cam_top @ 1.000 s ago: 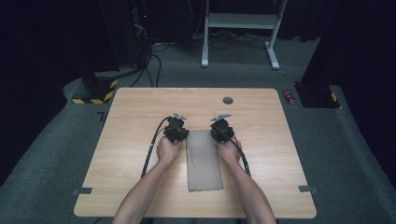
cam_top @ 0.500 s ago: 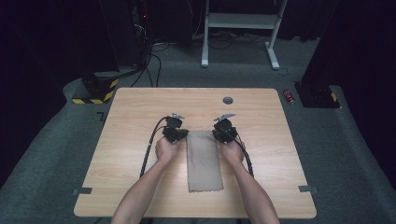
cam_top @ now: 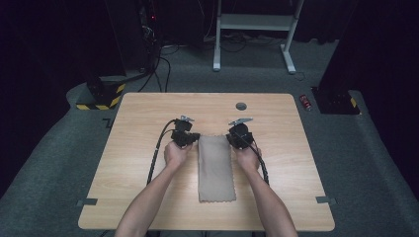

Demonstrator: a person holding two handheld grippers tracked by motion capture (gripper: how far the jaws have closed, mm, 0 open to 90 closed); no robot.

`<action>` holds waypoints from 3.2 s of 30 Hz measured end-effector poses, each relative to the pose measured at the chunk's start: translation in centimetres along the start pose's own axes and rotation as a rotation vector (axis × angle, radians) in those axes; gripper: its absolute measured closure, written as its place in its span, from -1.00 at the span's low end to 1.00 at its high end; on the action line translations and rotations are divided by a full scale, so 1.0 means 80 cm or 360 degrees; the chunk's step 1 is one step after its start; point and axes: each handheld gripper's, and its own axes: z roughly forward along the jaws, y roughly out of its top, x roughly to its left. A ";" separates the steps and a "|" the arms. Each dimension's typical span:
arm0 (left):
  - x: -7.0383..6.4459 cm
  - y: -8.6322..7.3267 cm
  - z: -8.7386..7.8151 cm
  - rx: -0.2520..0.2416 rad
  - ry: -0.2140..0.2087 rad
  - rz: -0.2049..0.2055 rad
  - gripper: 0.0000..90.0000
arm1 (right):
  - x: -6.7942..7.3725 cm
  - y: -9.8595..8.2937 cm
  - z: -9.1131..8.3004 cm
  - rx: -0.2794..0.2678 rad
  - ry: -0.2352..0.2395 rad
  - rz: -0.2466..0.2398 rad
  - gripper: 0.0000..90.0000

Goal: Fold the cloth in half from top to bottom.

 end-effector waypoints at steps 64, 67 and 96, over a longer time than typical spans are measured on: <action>-0.021 -0.027 -0.004 0.0074 -0.0123 0.0158 0.98 | -0.009 -0.049 -0.019 0.0011 0.0146 0.0049 1.00; -0.022 -0.029 -0.006 0.0059 -0.0132 0.0145 0.98 | -0.008 -0.051 -0.021 0.0003 0.0149 0.0055 1.00; -0.034 -0.040 -0.031 0.0034 -0.0146 0.0230 0.98 | 0.003 -0.059 -0.051 -0.0070 0.0187 -0.0039 1.00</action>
